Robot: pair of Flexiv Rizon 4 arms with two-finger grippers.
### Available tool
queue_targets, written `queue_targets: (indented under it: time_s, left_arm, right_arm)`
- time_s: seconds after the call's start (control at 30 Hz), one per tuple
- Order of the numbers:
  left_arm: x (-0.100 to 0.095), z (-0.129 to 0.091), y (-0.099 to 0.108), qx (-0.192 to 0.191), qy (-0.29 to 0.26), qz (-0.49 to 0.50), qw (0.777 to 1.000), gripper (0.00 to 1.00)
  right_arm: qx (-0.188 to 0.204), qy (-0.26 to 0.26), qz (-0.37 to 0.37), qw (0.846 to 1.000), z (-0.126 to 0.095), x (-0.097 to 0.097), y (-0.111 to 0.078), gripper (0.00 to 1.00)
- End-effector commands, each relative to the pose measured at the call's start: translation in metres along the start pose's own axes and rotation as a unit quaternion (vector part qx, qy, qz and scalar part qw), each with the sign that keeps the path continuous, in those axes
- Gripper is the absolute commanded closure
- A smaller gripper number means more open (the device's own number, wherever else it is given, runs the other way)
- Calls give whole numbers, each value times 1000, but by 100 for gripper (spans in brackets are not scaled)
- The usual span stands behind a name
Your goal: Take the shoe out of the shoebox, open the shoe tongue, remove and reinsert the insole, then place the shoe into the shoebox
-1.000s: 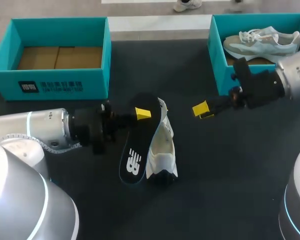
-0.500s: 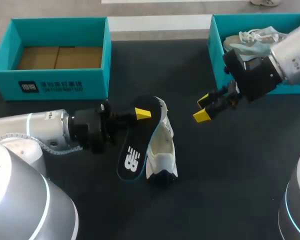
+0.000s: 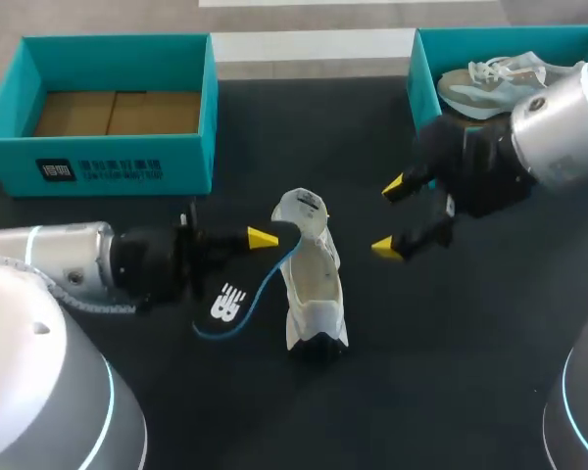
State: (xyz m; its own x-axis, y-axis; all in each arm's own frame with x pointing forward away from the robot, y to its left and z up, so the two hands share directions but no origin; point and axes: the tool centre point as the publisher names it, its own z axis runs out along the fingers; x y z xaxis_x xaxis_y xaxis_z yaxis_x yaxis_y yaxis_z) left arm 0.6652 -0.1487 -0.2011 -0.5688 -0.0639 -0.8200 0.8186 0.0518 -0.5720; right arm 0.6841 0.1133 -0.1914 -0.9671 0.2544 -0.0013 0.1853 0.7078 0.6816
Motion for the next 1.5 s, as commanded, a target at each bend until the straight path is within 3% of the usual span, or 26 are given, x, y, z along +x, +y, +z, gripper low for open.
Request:
queue_targets:
  time_s: [0.03, 0.2, 0.5, 1.17, 1.27, 1.5]
  left_arm:
    - [21, -4, -2, 5, -9, -9, 1000, 100]
    - [39, -4, 0, 6, 2, -19, 1000, 100]
    - [50, -4, 5, 5, 12, -23, 1000, 100]
    - [50, -3, 5, 4, 17, -24, 1000, 100]
    - [50, -3, 5, 4, 17, -24, 1000, 100]
    - [50, -3, 5, 4, 17, -24, 1000, 100]
  right_arm:
    - [2, -25, -5, 1000, 17, 6, -5, 0]
    - [30, -13, -19, 999, 37, 12, -14, 0]
    - [53, 34, -43, 997, 72, 14, -22, 0]
    - [55, 35, -39, 997, 75, 15, -22, 0]
    - [86, 29, -104, 990, 90, 10, -23, 0]
    - [100, 29, -158, 982, 106, 5, -41, 0]
